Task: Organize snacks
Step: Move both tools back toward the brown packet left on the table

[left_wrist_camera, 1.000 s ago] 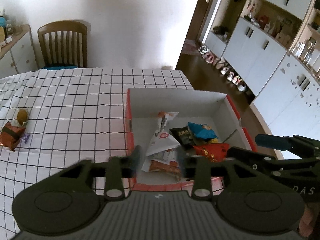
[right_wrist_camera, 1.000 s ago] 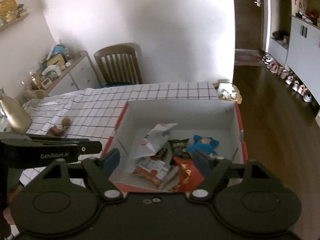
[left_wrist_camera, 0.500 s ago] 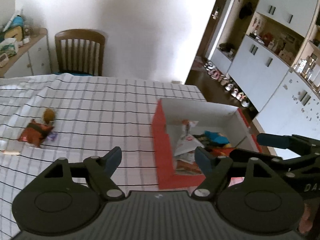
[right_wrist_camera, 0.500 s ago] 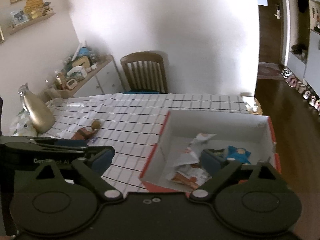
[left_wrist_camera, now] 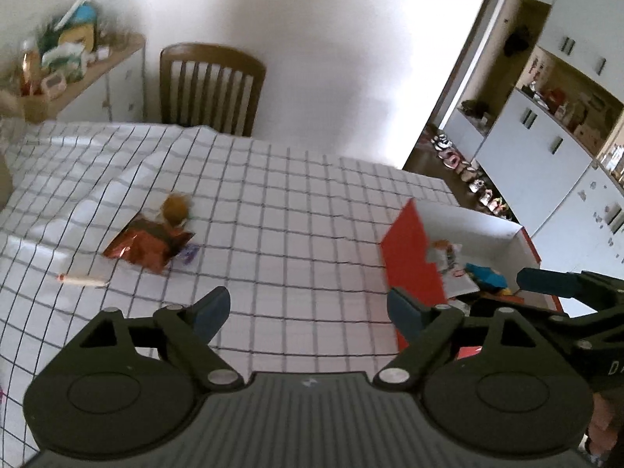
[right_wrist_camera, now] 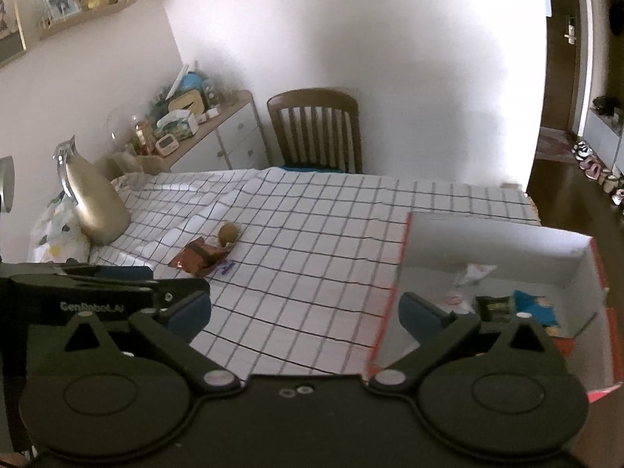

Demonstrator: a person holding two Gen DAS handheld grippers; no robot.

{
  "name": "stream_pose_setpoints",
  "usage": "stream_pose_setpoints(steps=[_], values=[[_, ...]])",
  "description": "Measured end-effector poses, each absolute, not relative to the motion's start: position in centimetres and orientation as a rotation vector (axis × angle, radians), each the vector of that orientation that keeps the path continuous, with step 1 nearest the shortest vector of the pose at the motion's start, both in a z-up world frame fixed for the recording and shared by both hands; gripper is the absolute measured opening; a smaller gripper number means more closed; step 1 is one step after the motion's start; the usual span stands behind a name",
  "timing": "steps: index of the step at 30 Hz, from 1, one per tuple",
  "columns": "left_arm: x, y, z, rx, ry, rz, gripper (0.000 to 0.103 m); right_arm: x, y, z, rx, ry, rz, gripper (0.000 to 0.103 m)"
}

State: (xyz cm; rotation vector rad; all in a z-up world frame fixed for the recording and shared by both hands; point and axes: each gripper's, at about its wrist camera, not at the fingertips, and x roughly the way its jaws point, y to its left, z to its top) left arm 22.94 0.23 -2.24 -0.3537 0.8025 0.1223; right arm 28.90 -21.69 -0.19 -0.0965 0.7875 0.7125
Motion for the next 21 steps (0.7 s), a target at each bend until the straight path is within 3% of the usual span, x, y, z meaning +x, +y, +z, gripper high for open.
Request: stream_pose_setpoints(steps=[21], values=[[21.5,18.0,-8.4,-0.337,0.913,0.185,0.088,29.7,-5.6,-4.3,-0.178,0.858,0.779,0.103]])
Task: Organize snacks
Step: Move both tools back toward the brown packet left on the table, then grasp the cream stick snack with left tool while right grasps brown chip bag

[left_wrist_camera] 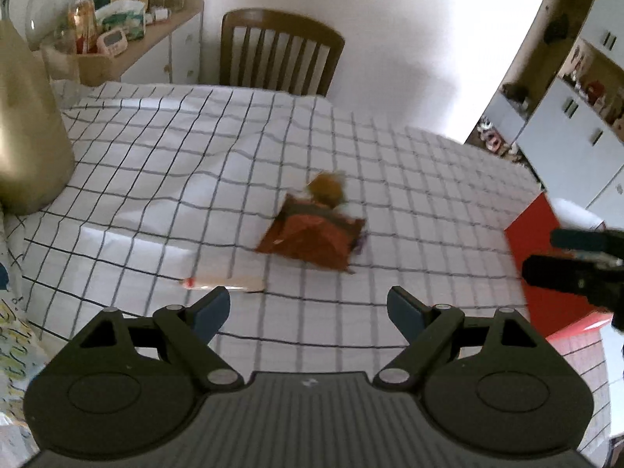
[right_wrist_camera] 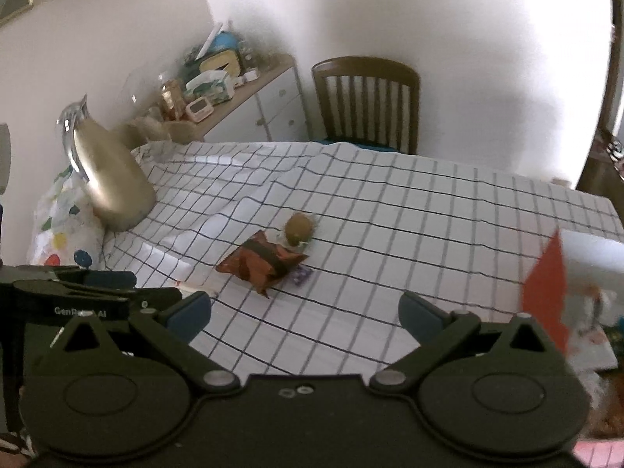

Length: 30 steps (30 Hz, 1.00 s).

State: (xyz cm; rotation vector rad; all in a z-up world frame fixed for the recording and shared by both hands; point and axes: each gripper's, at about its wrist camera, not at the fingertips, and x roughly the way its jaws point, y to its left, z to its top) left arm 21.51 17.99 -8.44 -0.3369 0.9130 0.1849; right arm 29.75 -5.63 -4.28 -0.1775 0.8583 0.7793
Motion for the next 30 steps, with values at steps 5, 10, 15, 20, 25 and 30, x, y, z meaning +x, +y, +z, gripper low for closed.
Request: stream_pose_setpoints(steps=[5,10,15,20,25,30], values=[[21.8,20.5,-10.5,-0.288,0.958,0.195,0.088,30.8,-2.2,-5.6,-0.240,0.872,0.816,0.103],[22.4,22.4,-12.0,-0.257,0.983,0.192,0.088,31.8,0.9,-7.1,-0.312,0.890,0.845,0.102],[23.2,23.5,-13.2,-0.199,1.009,0.154,0.088,32.8,3.4,-8.5,-0.365,0.913,0.874,0.099],[24.1,23.5,-13.8,-0.076,1.032,0.028,0.088,33.6,6.0,-9.5,-0.427,0.923,0.941,0.097],[25.2,23.2,-14.8,0.032,1.060,-0.069,0.088,34.6,8.3,-10.8,-0.505,0.935,0.999,0.092],[26.4,24.1,-16.3,0.076,1.111,-0.117,0.088,35.6,10.2,-12.0,-0.583,0.930,1.047,0.092]])
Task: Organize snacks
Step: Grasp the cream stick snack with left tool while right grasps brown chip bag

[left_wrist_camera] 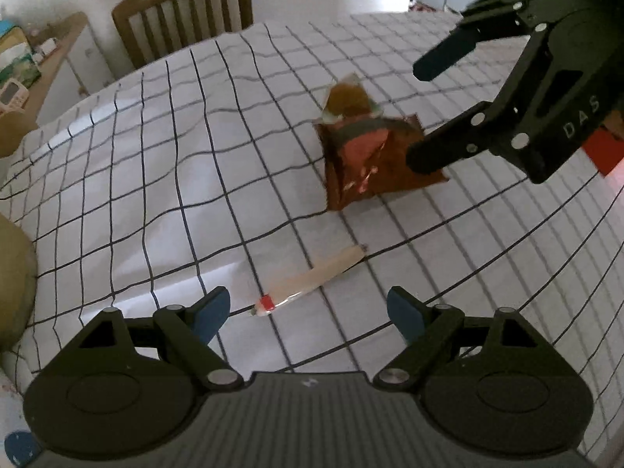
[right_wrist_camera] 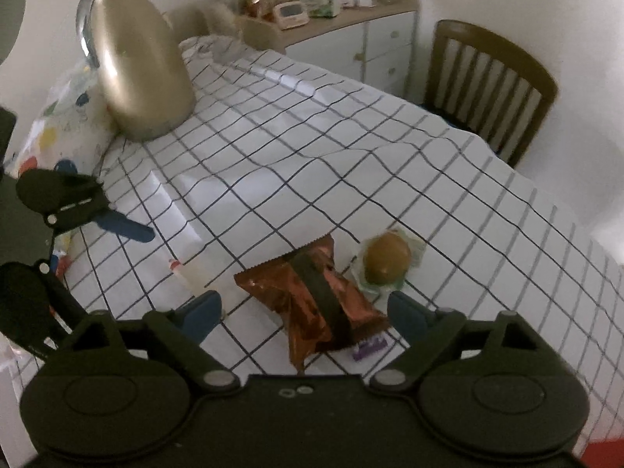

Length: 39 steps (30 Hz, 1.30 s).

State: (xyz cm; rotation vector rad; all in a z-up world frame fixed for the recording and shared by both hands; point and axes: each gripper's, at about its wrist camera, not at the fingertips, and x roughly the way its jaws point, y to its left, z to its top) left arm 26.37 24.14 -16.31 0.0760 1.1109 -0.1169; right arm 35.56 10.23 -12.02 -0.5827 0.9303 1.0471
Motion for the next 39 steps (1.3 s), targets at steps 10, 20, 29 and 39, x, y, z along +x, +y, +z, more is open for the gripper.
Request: stream_pose_setpoints(steps=[10,20,29,39], values=[[27.9,24.1,-17.6,0.140,1.137,-0.257,0.059,36.5,12.3,-14.4,-0.682,0.947,1.091,0.085],[28.9,24.2,-17.9,0.152,1.156,-0.312,0.032,36.9,13.3,-15.6,-0.707,0.941,1.075,0.081],[28.2,23.6,-17.7,0.100,1.164,-0.279,0.013,35.9,13.4,-15.8,-0.703,0.910,1.054,0.057],[27.2,23.3,-17.6,-0.094,1.161,-0.110,0.011,34.7,12.0,-14.4,-0.611,0.875,0.958,0.036]])
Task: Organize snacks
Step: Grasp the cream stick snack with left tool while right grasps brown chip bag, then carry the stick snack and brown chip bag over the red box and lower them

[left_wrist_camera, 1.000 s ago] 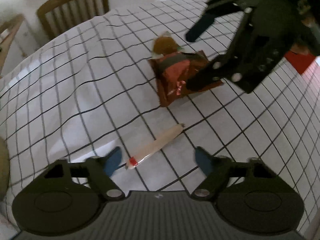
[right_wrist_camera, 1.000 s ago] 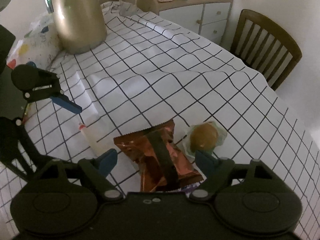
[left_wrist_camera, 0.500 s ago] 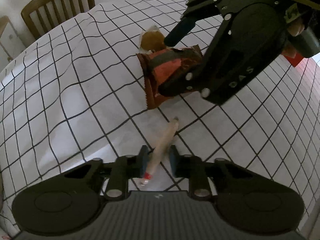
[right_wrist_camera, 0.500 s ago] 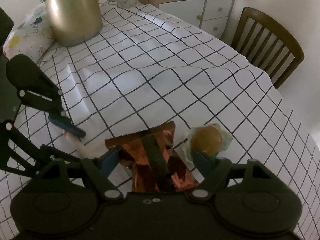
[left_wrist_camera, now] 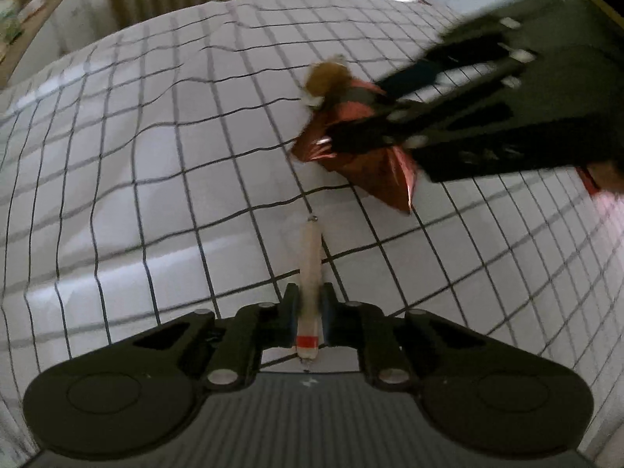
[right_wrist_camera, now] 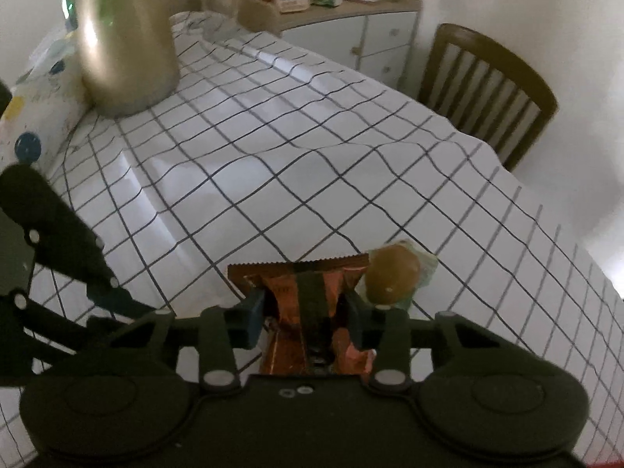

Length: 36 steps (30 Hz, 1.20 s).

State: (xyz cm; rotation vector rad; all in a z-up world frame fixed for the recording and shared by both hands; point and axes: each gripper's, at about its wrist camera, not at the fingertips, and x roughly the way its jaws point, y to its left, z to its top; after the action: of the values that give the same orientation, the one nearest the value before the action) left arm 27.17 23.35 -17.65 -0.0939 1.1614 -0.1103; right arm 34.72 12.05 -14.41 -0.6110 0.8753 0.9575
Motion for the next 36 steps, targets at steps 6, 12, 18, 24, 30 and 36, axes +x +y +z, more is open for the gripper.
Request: stream_pose_setpoints(steps=[6,12,18,24,30,36], values=[[26.2,23.7,-17.5,-0.226,1.143,0.005,0.011,33.7,10.2,-13.3,-0.528,0.890,0.934,0.033],[25.0,23.5,-16.8,-0.307,1.116,0.058,0.011,32.8,7.5,-12.1,-0.457,0.910,0.905,0.031],[23.8,22.4,-16.6,-0.361,1.106,0.108,0.011,31.8,4.0,-11.3,-0.410,0.913,0.874,0.031],[23.1,21.1,-16.1,-0.399,1.099,0.112,0.011,31.0,0.2,-10.5,-0.360,0.919,0.835,0.031],[22.6,18.4,-14.4,-0.411,1.083,0.098,0.011,30.6,-3.2,-9.4,-0.308,0.924,0.797,0.031],[22.8,14.6,-12.1,-0.390,1.066,0.068,0.011,30.1,-7.0,-7.7,-0.249,0.909,0.764,0.031]])
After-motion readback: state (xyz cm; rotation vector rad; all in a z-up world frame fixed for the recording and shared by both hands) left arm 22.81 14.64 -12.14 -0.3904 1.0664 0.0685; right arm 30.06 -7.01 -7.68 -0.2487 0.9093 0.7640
